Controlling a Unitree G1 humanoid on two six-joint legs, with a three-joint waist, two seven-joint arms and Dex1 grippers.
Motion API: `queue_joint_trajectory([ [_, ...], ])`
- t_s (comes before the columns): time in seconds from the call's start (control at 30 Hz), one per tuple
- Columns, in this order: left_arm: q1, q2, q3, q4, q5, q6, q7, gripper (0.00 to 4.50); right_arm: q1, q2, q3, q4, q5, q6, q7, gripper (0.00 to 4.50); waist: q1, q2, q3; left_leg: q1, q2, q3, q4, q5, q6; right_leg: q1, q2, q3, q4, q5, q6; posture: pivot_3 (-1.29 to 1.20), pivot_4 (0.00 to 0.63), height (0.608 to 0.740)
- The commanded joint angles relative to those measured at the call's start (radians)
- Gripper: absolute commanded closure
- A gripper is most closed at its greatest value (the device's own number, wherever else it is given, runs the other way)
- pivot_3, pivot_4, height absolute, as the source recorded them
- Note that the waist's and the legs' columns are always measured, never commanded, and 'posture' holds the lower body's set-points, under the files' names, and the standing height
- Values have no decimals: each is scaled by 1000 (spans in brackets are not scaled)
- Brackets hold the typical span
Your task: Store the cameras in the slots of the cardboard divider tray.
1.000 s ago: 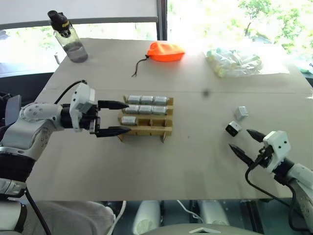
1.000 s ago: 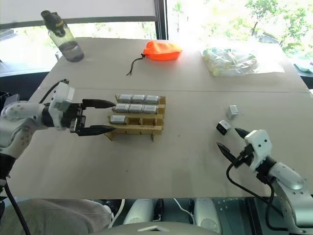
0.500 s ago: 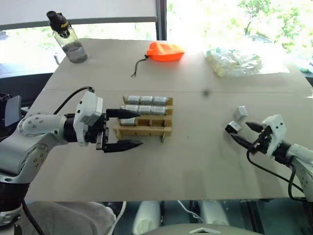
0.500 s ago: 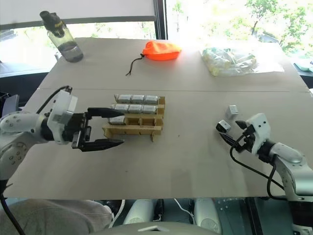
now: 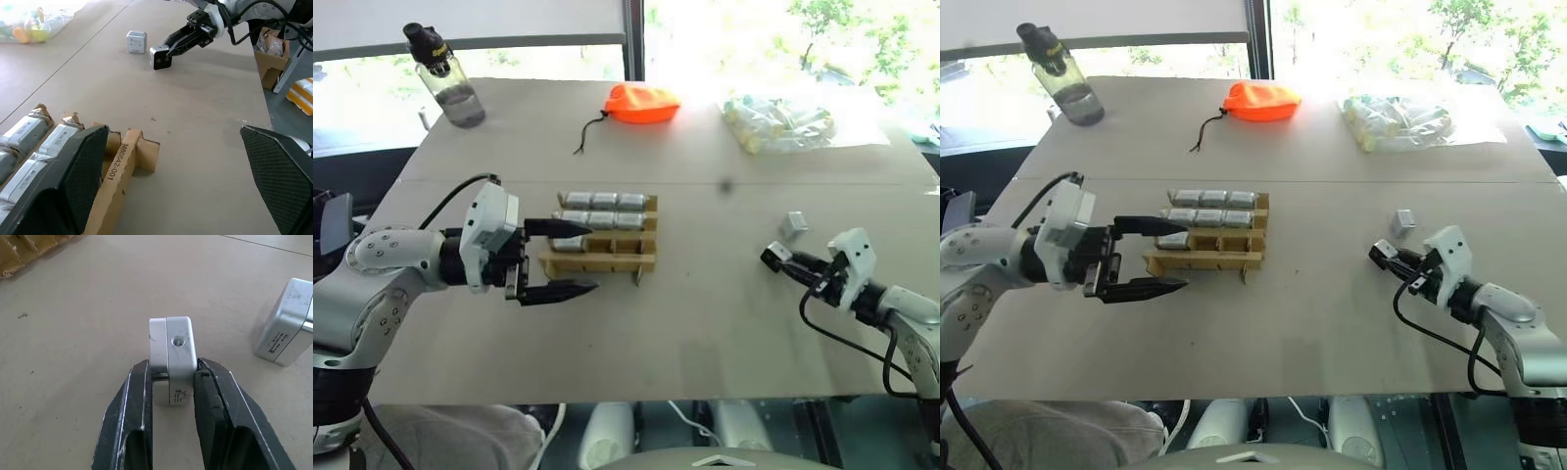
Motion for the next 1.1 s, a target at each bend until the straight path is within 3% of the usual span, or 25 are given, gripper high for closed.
queue_joint_trajectory([
  [0.03, 9, -1, 55, 9, 11, -2, -18, 0, -41, -8, 1, -47, 22, 17, 15, 3879, 0, 0, 0, 0, 0, 0, 0, 0, 0, 0, 0, 0, 0, 0, 0, 0, 150, 740],
  [0.13, 33, 0, 88, 26, 11, 6, -32, 0, -113, -34, 43, -75, 12, 19, 59, 3879, -4, 1, 1, 0, 0, 0, 0, 0, 0, 0, 0, 0, 0, 0, 0, 0, 150, 740],
  [0.3, 119, 7, 210, 103, 56, -25, -53, 0, -442, 2, 222, -52, 44, 104, 193, 3879, -29, 3, 2, 1, 1, 2, -1, 0, 0, -1, 1, 1, 0, 0, 0, 0, 150, 740],
  [0.53, 284, -45, 387, 83, 66, -26, -48, 0, -789, 202, 450, 265, -99, -14, 322, 3879, -26, 3, 2, -2, 1, 1, -5, 0, -1, -4, 0, -1, -1, 0, -1, 0, 150, 740],
  [0.83, 524, -149, 644, 0, 74, -17, -9, 0, -969, 424, 532, 577, -235, -196, 352, 3879, -28, 2, 1, -5, -1, -1, -5, 0, -1, -5, -6, -5, -3, 0, -1, 0, 150, 740],
  [1.1, 602, -220, 698, -48, 46, -15, 2, 0, -945, 503, 560, 579, -286, -193, 366, 3879, -29, 2, 1, -4, 0, -4, -5, 1, -3, -4, -5, -6, 0, 0, -1, 0, 150, 740],
])
